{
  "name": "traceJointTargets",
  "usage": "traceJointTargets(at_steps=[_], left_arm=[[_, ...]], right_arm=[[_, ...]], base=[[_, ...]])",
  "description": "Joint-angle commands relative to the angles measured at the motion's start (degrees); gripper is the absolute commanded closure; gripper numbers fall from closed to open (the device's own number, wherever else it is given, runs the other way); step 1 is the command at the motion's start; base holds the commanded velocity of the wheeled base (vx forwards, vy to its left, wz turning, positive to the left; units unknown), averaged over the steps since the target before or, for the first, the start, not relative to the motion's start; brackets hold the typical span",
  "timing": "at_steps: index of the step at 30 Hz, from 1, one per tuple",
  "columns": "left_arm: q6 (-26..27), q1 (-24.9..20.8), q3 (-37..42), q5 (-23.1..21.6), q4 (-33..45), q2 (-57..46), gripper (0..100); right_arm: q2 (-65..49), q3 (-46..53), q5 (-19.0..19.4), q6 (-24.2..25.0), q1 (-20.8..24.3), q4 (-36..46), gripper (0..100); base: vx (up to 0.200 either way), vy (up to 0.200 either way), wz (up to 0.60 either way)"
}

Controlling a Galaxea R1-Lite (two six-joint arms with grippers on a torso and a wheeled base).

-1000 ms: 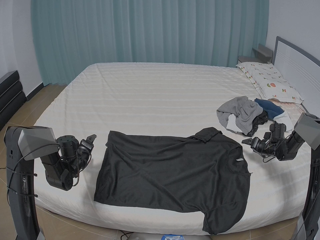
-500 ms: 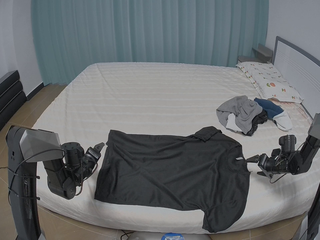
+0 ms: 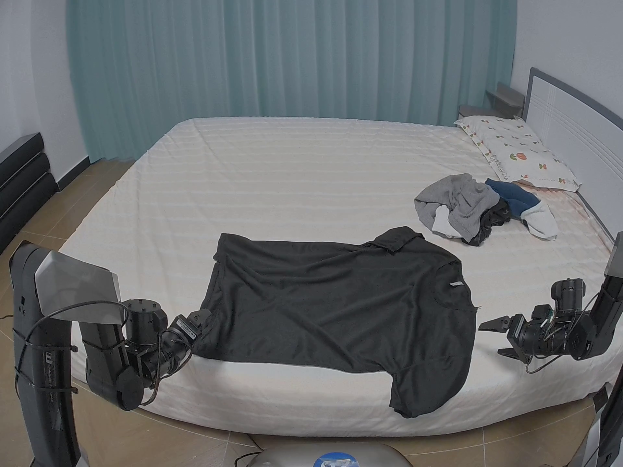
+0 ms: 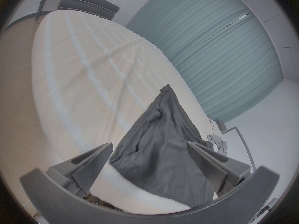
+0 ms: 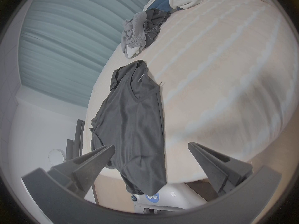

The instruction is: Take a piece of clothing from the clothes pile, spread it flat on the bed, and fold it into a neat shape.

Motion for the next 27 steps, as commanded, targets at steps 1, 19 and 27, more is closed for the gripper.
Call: traceJointTargets(at_steps=[1, 19, 27], left_arm=[[0.2, -0.3, 1.4, 0.2, 0.1, 0.2, 0], [3.5, -1.7, -3.5, 0.7, 0.8, 3.3, 0], [5.8, -2.2, -3.8, 1.9, 0.7, 4.5, 0]], right_arm=[[1.5, 2.7, 0.0, -0.1, 0.9, -2.6, 0], [2.2, 3.8, -0.2, 0.1, 2.6, -6.8, 0], [2.5, 3.4, -2.6, 0.1, 3.7, -7.2, 0]], base=[[0.000, 0.000, 0.00], [0.000, 0.000, 0.00], [0.000, 0.000, 0.00]])
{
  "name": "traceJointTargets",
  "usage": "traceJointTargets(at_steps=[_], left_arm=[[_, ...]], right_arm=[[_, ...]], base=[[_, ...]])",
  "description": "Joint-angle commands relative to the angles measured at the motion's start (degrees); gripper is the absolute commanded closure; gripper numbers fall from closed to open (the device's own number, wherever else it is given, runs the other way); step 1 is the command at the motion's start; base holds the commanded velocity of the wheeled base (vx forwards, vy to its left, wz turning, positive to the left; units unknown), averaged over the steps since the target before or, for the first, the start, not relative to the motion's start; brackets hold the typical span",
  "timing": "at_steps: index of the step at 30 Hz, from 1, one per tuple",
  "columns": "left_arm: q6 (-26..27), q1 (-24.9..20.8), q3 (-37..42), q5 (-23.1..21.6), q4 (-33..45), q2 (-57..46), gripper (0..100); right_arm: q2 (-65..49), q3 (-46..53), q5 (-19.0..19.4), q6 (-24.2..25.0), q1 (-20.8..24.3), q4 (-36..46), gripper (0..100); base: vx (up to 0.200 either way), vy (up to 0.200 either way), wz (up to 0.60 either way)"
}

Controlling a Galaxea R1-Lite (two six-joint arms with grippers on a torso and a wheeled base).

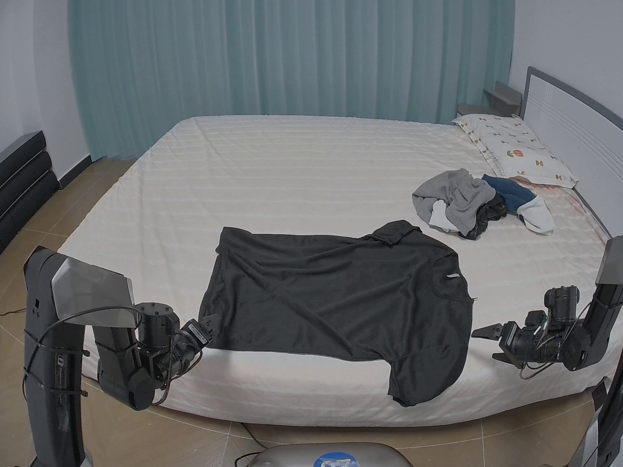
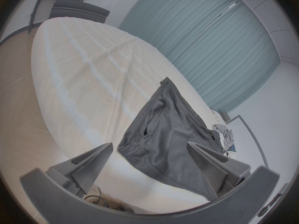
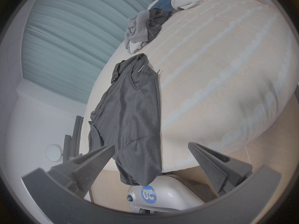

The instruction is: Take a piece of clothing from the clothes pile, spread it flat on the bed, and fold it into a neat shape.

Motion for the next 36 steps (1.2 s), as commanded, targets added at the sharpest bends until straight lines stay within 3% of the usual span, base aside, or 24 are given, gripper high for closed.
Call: traceJointTargets(at_steps=[1, 14, 15, 23, 27, 31, 36], left_arm=[[0.0, -0.5, -0.8, 0.5, 0.0, 1.0, 0], [2.6, -1.4, -4.3, 2.9, 3.2, 2.7, 0], [2.8, -1.3, -4.6, 3.8, 3.2, 3.0, 100], [2.8, -0.6, -3.0, 7.7, 3.2, 2.9, 100], [2.8, -0.3, -1.2, 8.3, 3.1, 1.9, 100], [2.8, 0.7, 1.6, 8.3, 3.1, 0.2, 100], [3.3, 3.9, 2.5, 8.4, 3.1, -1.8, 100]], right_arm=[[0.6, -0.2, -0.3, 0.0, 0.8, -0.5, 0], [3.1, -0.2, -3.8, 0.1, 3.6, -4.7, 0], [3.5, -0.2, -4.4, 0.0, 4.0, -5.3, 0], [4.4, -0.6, -6.0, 0.1, 5.5, -6.6, 0], [4.7, -2.4, -7.0, 1.6, 9.2, -6.5, 0], [6.6, -4.7, -13.3, 3.4, 13.4, -6.4, 0], [7.4, -4.5, -15.0, 3.4, 13.5, -6.5, 0]], base=[[0.000, 0.000, 0.00], [0.000, 0.000, 0.00], [0.000, 0.000, 0.00], [0.000, 0.000, 0.00], [0.000, 0.000, 0.00], [0.000, 0.000, 0.00], [0.000, 0.000, 0.00]])
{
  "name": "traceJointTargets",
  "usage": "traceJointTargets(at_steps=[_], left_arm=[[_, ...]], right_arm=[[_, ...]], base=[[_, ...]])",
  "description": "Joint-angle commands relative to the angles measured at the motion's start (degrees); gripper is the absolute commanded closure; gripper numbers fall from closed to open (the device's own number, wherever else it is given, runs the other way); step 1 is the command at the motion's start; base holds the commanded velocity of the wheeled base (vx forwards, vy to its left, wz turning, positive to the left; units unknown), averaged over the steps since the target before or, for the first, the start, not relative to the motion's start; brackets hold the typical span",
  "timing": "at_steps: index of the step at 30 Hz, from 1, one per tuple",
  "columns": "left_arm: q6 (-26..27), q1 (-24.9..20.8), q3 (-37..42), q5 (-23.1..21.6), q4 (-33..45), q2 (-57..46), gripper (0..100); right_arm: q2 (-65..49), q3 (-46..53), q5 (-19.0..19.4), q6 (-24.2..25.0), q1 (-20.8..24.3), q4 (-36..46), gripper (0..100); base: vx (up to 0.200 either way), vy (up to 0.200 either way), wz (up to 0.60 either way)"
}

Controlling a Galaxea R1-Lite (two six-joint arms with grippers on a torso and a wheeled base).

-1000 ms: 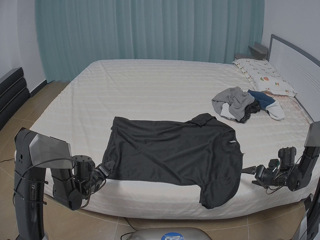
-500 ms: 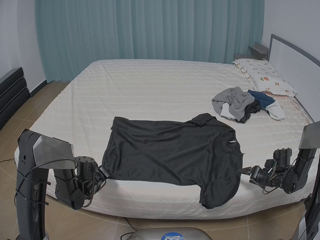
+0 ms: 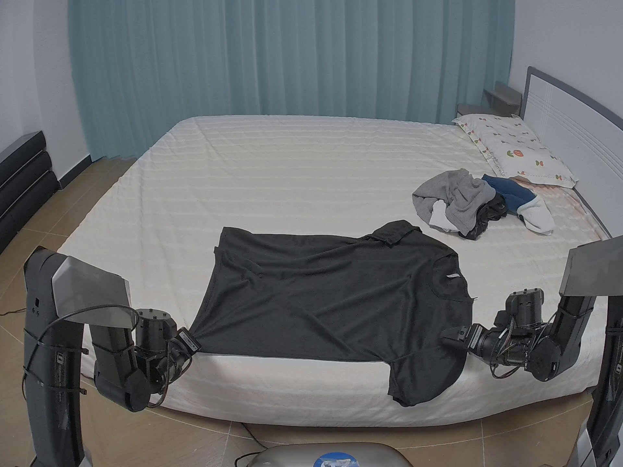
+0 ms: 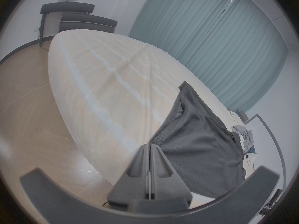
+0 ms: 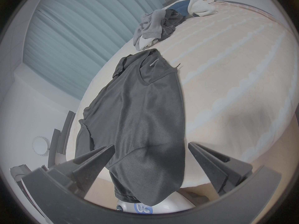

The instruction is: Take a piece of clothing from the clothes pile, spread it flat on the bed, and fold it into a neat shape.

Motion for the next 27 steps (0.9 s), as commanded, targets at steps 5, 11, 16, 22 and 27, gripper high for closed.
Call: traceJointTargets(at_steps=[5, 11, 16, 22, 27], left_arm=[[3.1, 4.0, 1.6, 0.1, 0.0, -3.1, 100], [3.2, 4.1, 1.7, 0.1, 0.0, -2.9, 100], [3.1, 4.2, 1.4, 0.1, 0.0, -2.2, 100], [3.1, 4.2, 0.7, 0.0, 0.0, -1.5, 100], [2.7, 4.2, -0.1, 0.0, -0.2, -0.8, 100]], right_arm=[[2.3, -2.2, -0.3, 0.4, -0.5, -0.8, 0], [4.4, -4.6, -0.9, 0.4, -0.5, -2.0, 0], [6.4, -9.4, -1.0, 0.4, 0.1, -1.0, 100], [6.0, -13.4, -1.0, 0.4, -0.7, -1.4, 100], [6.7, -18.0, -0.9, 0.4, -1.2, -1.7, 100]], base=[[0.000, 0.000, 0.00], [0.000, 0.000, 0.00], [0.000, 0.000, 0.00], [0.000, 0.000, 0.00], [0.000, 0.000, 0.00]])
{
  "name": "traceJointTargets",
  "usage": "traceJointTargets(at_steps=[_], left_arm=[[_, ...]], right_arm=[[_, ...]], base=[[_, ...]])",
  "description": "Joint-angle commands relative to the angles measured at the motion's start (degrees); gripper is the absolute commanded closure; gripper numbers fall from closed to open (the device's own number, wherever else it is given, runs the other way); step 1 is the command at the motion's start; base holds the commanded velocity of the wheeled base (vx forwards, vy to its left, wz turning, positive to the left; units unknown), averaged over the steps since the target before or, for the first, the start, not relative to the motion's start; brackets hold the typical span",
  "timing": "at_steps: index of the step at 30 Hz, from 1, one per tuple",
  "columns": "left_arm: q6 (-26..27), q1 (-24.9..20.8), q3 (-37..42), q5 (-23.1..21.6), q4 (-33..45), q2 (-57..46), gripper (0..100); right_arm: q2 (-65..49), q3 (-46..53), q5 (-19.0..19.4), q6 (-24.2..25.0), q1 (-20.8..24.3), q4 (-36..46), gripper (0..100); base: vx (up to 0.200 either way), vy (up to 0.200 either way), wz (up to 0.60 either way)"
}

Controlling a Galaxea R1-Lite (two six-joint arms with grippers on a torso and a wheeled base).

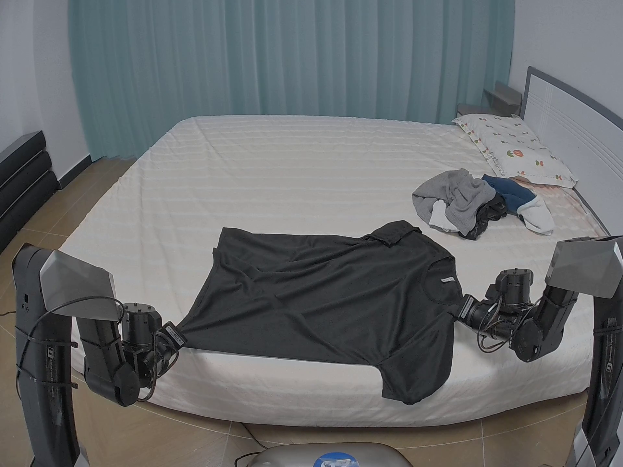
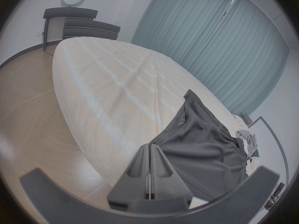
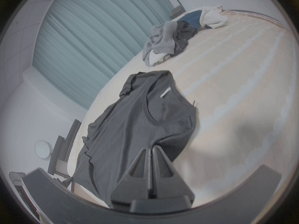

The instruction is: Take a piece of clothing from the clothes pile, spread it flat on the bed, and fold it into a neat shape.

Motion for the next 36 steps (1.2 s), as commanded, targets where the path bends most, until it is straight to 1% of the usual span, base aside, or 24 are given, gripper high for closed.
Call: traceJointTargets(at_steps=[1, 8, 15, 16, 20, 24, 27, 32, 34, 36], left_arm=[[-0.2, 0.1, -0.9, 0.0, -0.3, 1.0, 100], [-0.6, 0.9, -2.1, 0.0, -0.3, 2.3, 100], [-0.6, 1.2, -3.0, 0.0, -0.3, 3.4, 100], [-0.6, 1.6, -3.4, 0.0, -0.3, 3.5, 100], [-1.2, 2.9, -4.3, 0.0, -0.3, 3.7, 100], [-1.3, 3.8, -4.7, 0.0, -0.3, 4.2, 100], [-1.3, 3.9, -5.1, 0.0, -0.3, 4.4, 100], [-1.3, 3.8, -5.1, 0.0, -0.3, 4.5, 100], [-1.3, 3.8, -5.1, 0.0, -0.3, 4.4, 100], [-1.3, 3.8, -5.0, 0.0, -0.3, 4.4, 100]], right_arm=[[1.0, -4.2, 0.1, -0.1, -0.4, -0.1, 100], [3.2, -8.5, 0.0, -0.1, 0.2, -0.1, 100], [5.5, -9.7, 0.1, -0.2, 0.3, -0.4, 100], [5.9, -10.3, 0.2, -0.1, 0.2, -0.5, 0], [7.1, -11.0, 0.8, 0.0, -0.3, -1.9, 0], [5.0, -6.8, 1.5, -0.1, -1.2, -5.1, 0], [2.0, -3.5, 4.5, 0.1, -2.0, -5.8, 0], [0.2, 3.0, 11.1, -0.2, -2.2, -6.0, 0], [0.2, 4.3, 12.4, -0.4, -1.6, -6.0, 0], [0.4, 4.5, 12.5, -0.4, -0.9, -6.0, 0]], base=[[0.000, 0.000, 0.00], [0.000, 0.000, 0.00], [0.000, 0.000, 0.00], [0.000, 0.000, 0.00], [0.000, 0.000, 0.00], [0.000, 0.000, 0.00], [0.000, 0.000, 0.00], [0.000, 0.000, 0.00], [0.000, 0.000, 0.00], [0.000, 0.000, 0.00]])
